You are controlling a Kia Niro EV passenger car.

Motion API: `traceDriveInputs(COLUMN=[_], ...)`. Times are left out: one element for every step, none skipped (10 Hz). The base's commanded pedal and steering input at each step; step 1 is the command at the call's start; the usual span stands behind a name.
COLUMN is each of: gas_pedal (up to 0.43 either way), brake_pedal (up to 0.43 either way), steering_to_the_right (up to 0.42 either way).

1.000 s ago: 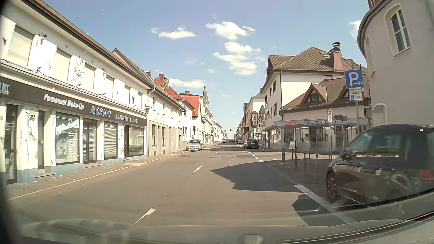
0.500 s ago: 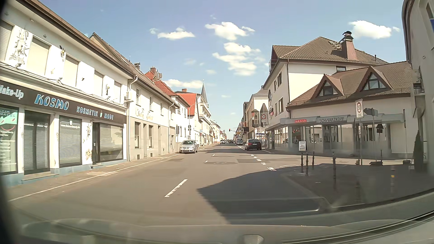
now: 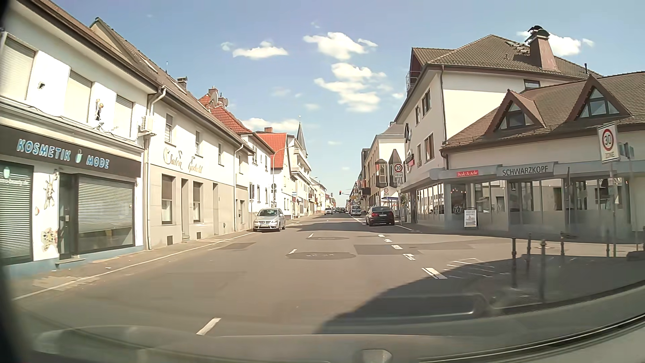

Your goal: Follow the waypoints while adhering to traffic rules and regulations

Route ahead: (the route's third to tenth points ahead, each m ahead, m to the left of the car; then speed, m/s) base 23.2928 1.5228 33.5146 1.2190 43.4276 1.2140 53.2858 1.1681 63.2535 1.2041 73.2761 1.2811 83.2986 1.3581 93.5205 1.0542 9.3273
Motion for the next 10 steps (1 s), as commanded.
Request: traceDriveInputs(gas_pedal=[0.067,0.067,0.067,0.067,0.067,0.067,0.067,0.067,0.067,0.067], brake_pedal=[0.03,0.03,0.03,0.03,0.03,0.03,0.03,0.03,0.03,0.03], steering_to_the_right=[0.001,0.001,0.001,0.001,0.001,0.001,0.001,0.001,0.0,0.001])
